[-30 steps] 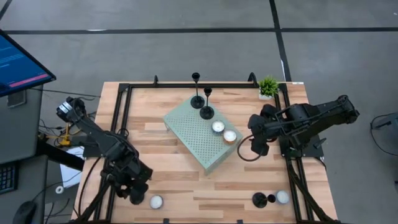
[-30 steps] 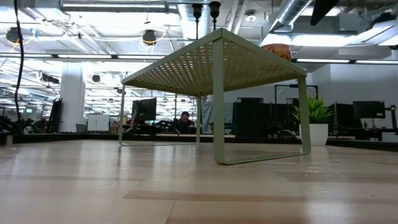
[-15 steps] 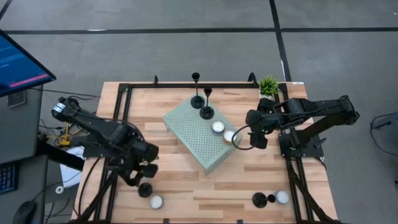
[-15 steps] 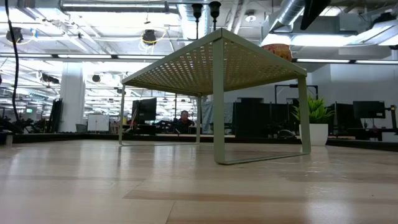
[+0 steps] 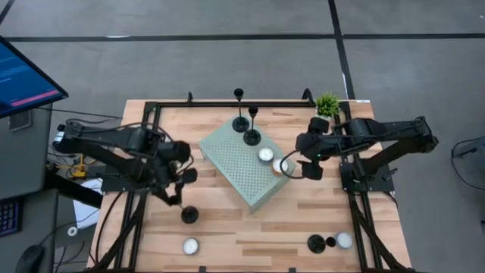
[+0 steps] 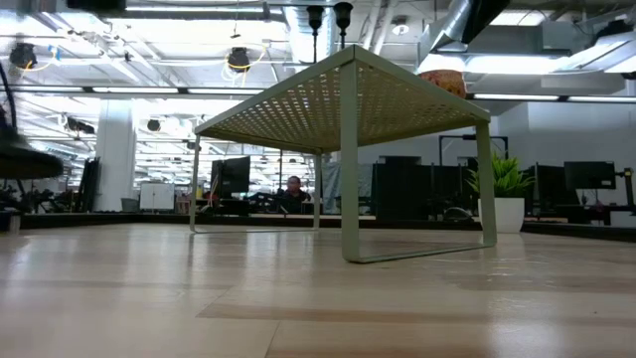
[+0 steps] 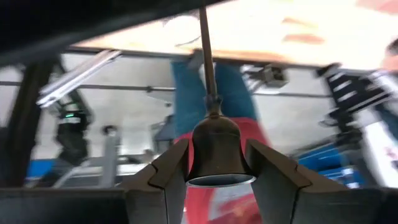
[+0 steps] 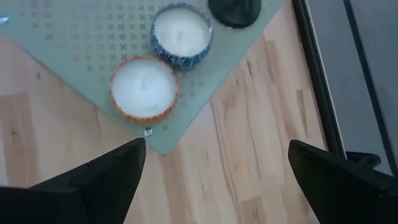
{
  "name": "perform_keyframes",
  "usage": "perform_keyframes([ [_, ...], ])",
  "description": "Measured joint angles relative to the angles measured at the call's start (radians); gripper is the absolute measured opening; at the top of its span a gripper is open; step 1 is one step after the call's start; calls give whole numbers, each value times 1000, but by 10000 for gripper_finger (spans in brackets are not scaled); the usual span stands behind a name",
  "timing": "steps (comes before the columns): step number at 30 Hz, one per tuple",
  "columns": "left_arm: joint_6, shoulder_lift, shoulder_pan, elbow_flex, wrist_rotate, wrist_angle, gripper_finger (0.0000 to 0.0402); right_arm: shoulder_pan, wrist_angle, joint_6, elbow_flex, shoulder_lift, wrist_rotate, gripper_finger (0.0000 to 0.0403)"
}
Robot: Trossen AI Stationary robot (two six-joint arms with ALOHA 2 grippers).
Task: Pick & Place candle stick holders
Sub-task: Put the left black candle holder on the shelf
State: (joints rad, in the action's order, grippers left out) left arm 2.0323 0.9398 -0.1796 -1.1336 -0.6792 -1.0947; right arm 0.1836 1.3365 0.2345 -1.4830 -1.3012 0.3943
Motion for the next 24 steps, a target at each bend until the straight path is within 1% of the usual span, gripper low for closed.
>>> perform_keyframes([
  [5, -6, 15, 90, 0, 56, -5, 148, -32, -37, -26, 0, 0, 0, 384],
  [8, -15, 39, 115, 9, 95, -6, 149, -37, -39, -28, 0, 0, 0, 384],
  [14, -80, 87, 141, 53, 103, -5, 149, -37, -39, -27, 0, 0, 0, 384],
  [17, -137, 108, 168, 54, 104, 2, 149, -37, -39, -27, 0, 0, 0, 384],
  [24, -203, 107, 195, 55, 106, 18, 154, -37, -37, -27, 0, 0, 0, 384],
])
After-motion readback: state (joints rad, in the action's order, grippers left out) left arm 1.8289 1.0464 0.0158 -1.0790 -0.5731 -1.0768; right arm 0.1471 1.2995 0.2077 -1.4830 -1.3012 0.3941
